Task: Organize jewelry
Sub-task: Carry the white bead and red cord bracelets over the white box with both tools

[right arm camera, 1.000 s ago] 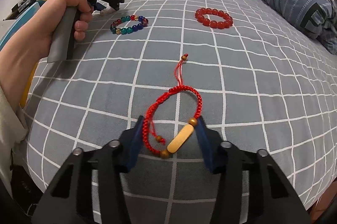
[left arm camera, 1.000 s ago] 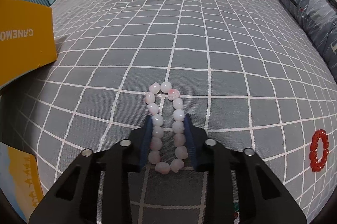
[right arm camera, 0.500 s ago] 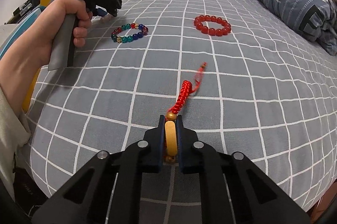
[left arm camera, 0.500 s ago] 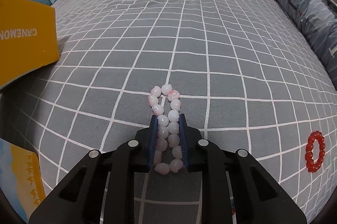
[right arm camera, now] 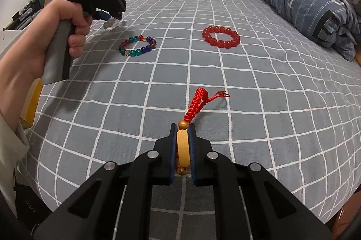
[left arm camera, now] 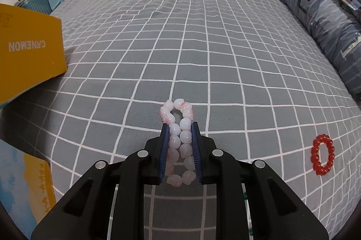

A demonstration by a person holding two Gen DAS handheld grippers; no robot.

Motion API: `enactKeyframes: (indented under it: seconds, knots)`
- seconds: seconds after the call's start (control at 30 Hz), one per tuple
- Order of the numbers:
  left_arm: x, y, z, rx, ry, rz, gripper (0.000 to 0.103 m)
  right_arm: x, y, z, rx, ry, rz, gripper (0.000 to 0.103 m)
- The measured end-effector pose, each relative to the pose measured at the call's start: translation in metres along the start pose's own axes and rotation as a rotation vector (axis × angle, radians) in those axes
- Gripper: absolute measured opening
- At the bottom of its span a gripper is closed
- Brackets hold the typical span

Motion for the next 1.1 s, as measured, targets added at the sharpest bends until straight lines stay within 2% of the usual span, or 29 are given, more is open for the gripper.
enactKeyframes:
  seconds: [0.4, 1.1]
  knots:
    - [0.014, 0.005, -0.034, 0.014, -0.031, 0.02, 0.019, -0.013, 0.001, -0.016, 0.012, -0.054, 0.01, 0.009]
    - [0.052, 0.018, -0.121, 0.079, -0.116, 0.05, 0.019, -0.052, -0.004, -0.028, 0.048, -0.117, 0.049, 0.009]
Point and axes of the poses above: each gripper's, at about its wrist camera, not at the fingertips, and z roughly the way its jaws point, y to its left, x to its underside, the point moved 1 cm from there along z, roughly the way its jaws point, and after that the axes turned 12 degrees about -z, right-handed, at the moved point
